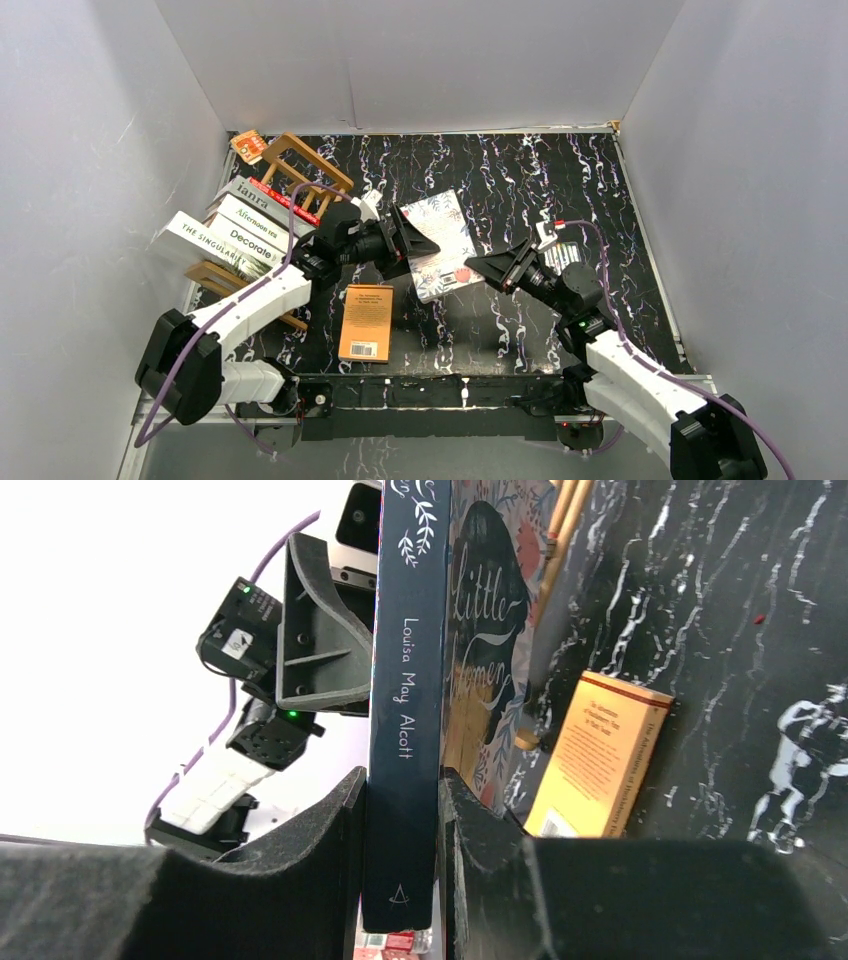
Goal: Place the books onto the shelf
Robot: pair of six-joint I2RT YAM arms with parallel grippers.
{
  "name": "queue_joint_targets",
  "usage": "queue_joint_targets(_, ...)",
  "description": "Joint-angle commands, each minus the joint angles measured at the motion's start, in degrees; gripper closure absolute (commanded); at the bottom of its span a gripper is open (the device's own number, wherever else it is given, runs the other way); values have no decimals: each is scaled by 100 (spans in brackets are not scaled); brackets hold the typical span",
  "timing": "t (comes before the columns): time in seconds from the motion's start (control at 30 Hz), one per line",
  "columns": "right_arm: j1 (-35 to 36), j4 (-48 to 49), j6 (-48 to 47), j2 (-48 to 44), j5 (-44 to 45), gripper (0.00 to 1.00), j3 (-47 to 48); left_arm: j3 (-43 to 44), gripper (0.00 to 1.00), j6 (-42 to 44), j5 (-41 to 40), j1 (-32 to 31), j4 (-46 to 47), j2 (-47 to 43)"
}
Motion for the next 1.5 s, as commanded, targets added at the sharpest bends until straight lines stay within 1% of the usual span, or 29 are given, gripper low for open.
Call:
queue_joint_targets(0.0, 30, 1376, 292, 56, -70, 100, 668, -74, 12, -507, 225, -13, 723, -361)
queue_joint_targets(0.2, 30, 1501, 260, 235, -309, 100, 1305, 120, 12, -1000, 477, -13, 1542, -589)
queue_joint_targets(0.3, 25, 1480, 234, 353, -407, 100, 1555, 252, 15, -1152, 590, -14, 1874, -663)
queue_joint_targets(0.33, 23, 1508, 245, 388, -427, 100, 1596, 312, 17, -1151, 611, -14, 1913, -692)
queue_joint_targets(0.5, 27, 1428, 148, 399, -418, 100, 1745, 561, 40, -797, 595, 32, 1870, -991)
queue_joint_targets(0.63, 24, 1172, -52, 307, -312, 100, 1818, 585, 49, -602, 519, 98, 1873, -1303)
queue_joint_targets(0.7, 27, 1167, -72, 281, -230, 100, 1813, 675, 50, -547, 602, 123, 1796, -1314)
queue_joint_targets(0.73, 26, 1169, -79, 273, -194, 100, 1829, 725, 50, -522, 619, 127, 1725, -1306)
queue_joint_targets(0.8, 25, 1203, -76, 293, -148, 100, 1879, 872, 28, -336, 607, 136, 1394, -1280)
queue_joint_targets(0.83, 25, 1306, -68, 323, -155, 100, 1909, 958, 20, -189, 520, 136, 1130, -1279)
queue_joint_targets(0.87, 23, 1409, -60, 355, -184, 100, 1953, 1040, 15, -16, 413, 137, 826, -1279)
queue_joint_targets(0.9, 24, 1496, -67, 400, -225, 100, 2017, 1125, 13, 133, 273, 137, 548, -1279)
queue_joint_targets(0.97, 25, 1598, -108, 452, -305, 100, 2147, 1219, 11, 351, 66, 138, 93, -1251)
queue_joint_targets(1.03, 28, 1637, -132, 492, -362, 100, 2257, 1221, 11, 419, 1, 137, -102, -1213)
queue_joint_targets(1.2, 23, 1866, -21, 593, -400, 100, 2365, 1049, 10, 431, 79, 137, 62, -1166)
queue_joint_targets(1.3, 27, 1982, 62, 635, -369, 100, 2376, 952, 11, 618, -170, 150, -36, -1347)
queue_joint_targets(1.37, 28, 2041, 106, 657, -359, 100, 2365, 868, 11, 688, -216, 157, 84, -1467)
queue_joint_targets(1.47, 23, 2136, 187, 707, -386, 100, 2369, 772, 10, 488, -90, 172, 436, -1497)
